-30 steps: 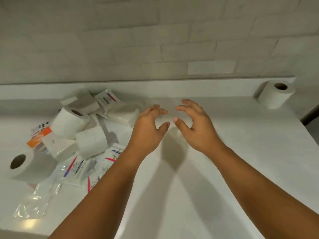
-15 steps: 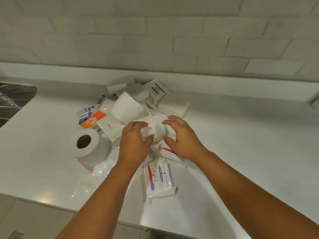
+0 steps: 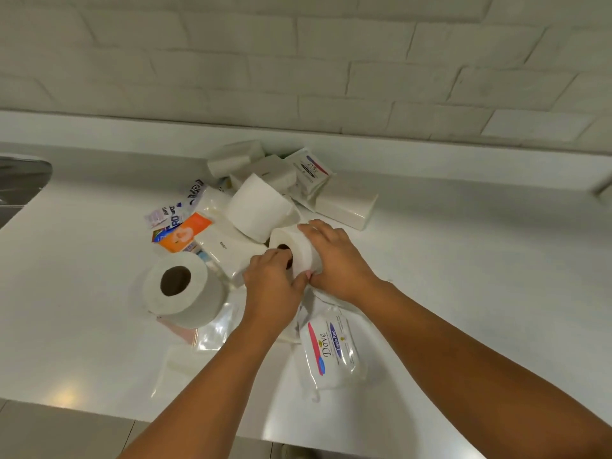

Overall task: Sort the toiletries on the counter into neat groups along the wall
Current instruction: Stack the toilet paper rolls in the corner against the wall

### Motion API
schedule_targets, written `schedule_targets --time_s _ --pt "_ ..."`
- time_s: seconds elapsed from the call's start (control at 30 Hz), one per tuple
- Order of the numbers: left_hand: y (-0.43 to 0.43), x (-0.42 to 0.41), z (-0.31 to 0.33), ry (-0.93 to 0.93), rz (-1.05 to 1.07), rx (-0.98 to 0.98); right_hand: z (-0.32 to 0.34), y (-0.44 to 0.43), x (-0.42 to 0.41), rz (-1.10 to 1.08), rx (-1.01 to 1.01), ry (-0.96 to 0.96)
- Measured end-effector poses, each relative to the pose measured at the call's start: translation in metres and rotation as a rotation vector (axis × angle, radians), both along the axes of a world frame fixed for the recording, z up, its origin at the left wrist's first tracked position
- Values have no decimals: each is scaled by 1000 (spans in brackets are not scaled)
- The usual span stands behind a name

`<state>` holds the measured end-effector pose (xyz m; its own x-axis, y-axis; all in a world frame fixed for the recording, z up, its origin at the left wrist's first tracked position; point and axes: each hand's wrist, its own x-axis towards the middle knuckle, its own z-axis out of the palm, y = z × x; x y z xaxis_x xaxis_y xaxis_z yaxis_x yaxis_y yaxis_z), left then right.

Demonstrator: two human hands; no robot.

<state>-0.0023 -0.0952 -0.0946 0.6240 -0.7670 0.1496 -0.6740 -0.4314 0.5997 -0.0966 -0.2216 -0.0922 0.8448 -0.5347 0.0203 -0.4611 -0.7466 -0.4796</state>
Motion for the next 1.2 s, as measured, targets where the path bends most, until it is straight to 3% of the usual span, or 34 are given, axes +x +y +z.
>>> schedule_targets --time_s 0.23,0.33,0.5,0.6,0.9,1.2 --pt "-15 -14 21 15 -94 -187 5 -15 -31 -186 144 -226" --pt "-22 -21 28 221 -103 -261 16 -21 -53 -257 315 -340" --pt "-43 -36 33 550 -299 -191 22 -34 -99 -270 675 -494" --pt "-60 -60 39 697 -413 -144 22 -45 -132 -279 794 -540" --pt "-123 -151 41 771 -530 -91 34 -88 -246 -351 758 -498" --pt "-211 -262 43 787 -643 -7 33 -153 -374 -448 726 -579"
